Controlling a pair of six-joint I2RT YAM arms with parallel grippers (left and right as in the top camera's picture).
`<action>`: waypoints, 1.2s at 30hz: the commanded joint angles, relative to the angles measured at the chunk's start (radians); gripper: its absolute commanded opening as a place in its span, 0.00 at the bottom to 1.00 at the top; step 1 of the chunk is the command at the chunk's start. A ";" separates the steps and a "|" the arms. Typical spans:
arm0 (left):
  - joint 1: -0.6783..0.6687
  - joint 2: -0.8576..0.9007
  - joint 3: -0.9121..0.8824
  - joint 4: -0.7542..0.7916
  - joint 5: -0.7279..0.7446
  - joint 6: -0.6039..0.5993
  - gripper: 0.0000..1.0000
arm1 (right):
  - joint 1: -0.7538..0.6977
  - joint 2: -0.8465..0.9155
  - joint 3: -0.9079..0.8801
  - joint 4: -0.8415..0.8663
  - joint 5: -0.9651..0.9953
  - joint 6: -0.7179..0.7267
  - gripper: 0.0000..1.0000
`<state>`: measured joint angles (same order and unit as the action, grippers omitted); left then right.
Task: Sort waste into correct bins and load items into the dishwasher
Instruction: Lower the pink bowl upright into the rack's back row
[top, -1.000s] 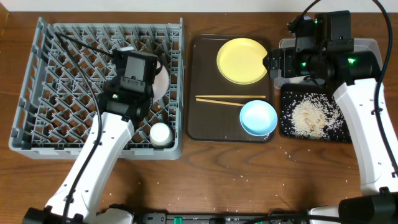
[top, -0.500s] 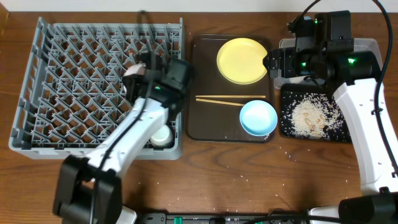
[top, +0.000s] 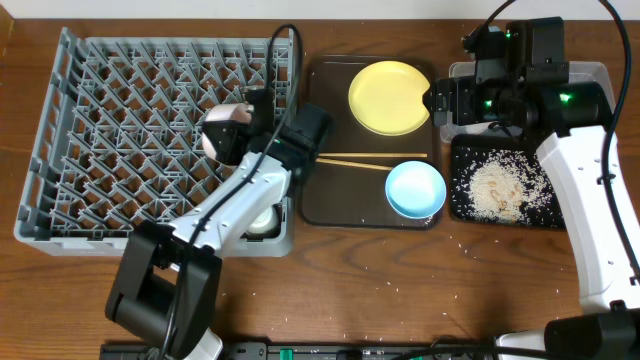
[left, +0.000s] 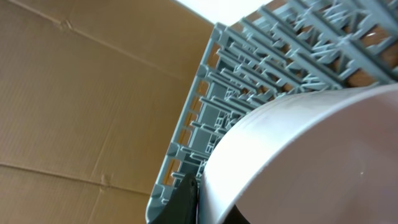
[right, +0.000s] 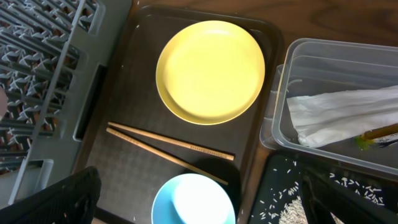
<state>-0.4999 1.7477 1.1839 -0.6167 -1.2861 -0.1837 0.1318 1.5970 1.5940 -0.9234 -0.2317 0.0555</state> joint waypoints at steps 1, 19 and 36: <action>-0.029 0.006 -0.004 0.004 -0.023 -0.024 0.07 | 0.000 0.006 0.012 -0.001 -0.005 -0.001 0.99; -0.032 0.009 -0.004 -0.019 -0.004 -0.024 0.08 | 0.000 0.006 0.012 -0.002 -0.005 -0.001 0.99; -0.026 0.046 -0.004 -0.053 0.022 -0.080 0.12 | 0.000 0.006 0.012 -0.001 -0.004 -0.001 0.99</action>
<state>-0.5320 1.7805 1.1839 -0.6651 -1.2575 -0.2276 0.1318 1.5970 1.5940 -0.9234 -0.2317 0.0555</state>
